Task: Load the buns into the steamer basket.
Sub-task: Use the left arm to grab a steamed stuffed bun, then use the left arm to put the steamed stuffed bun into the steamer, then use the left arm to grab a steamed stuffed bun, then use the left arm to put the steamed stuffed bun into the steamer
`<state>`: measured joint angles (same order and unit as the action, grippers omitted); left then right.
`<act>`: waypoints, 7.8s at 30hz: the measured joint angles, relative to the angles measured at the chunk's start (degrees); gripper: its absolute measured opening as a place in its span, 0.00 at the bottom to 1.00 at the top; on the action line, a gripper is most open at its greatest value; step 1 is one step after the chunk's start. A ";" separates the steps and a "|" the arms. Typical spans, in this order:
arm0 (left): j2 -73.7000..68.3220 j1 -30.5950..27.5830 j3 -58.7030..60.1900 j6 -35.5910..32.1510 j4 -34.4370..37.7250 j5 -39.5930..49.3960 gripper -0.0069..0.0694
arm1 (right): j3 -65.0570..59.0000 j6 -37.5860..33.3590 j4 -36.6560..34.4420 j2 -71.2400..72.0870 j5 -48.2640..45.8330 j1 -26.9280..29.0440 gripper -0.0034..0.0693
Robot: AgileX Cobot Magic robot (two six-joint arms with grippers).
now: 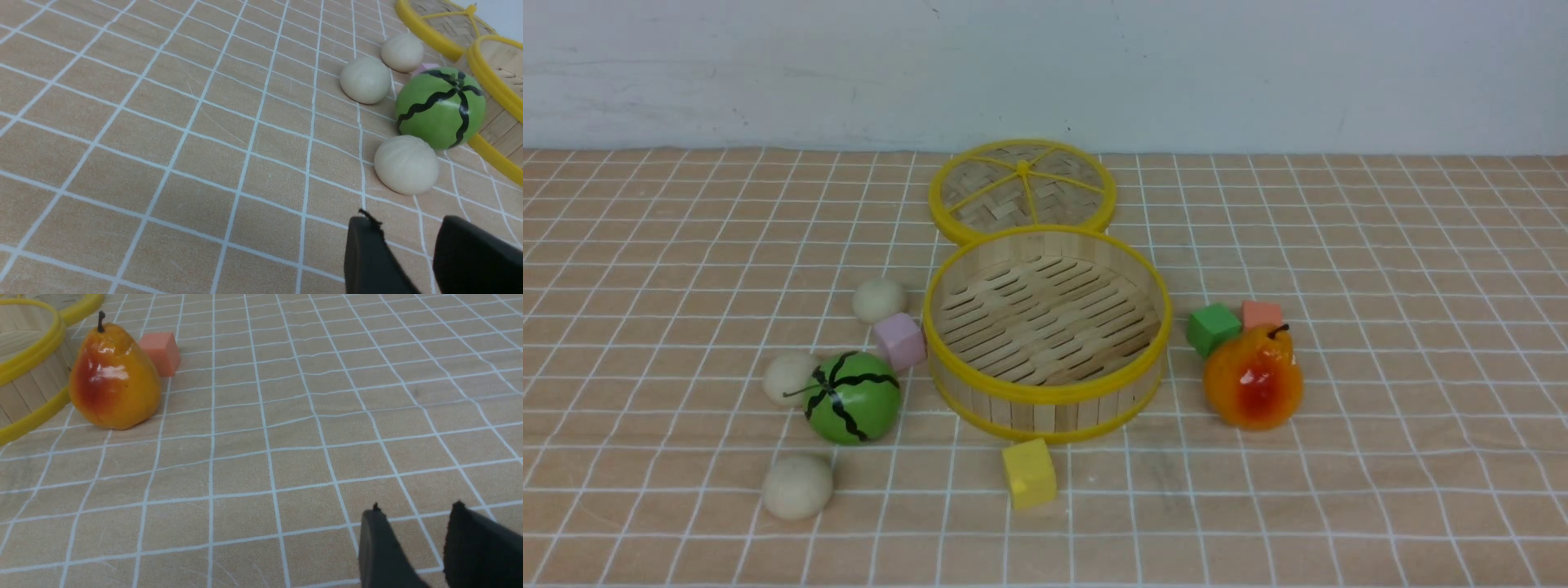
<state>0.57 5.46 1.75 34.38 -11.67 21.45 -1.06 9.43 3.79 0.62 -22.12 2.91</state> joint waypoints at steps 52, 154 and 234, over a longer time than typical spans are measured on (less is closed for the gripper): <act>-51.77 0.00 -32.82 -4.17 4.71 6.53 0.40 | 0.00 0.00 0.00 0.00 0.00 0.00 0.38; -120.05 17.79 -98.83 -33.04 32.69 19.28 0.30 | 0.00 0.00 0.00 0.00 0.00 0.00 0.38; -105.62 12.50 -90.89 -25.03 24.61 17.46 0.07 | 0.00 0.00 0.00 0.00 0.00 0.00 0.38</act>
<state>-105.04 17.96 -89.14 9.35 12.94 38.92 -1.06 9.43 3.79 0.62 -22.12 2.91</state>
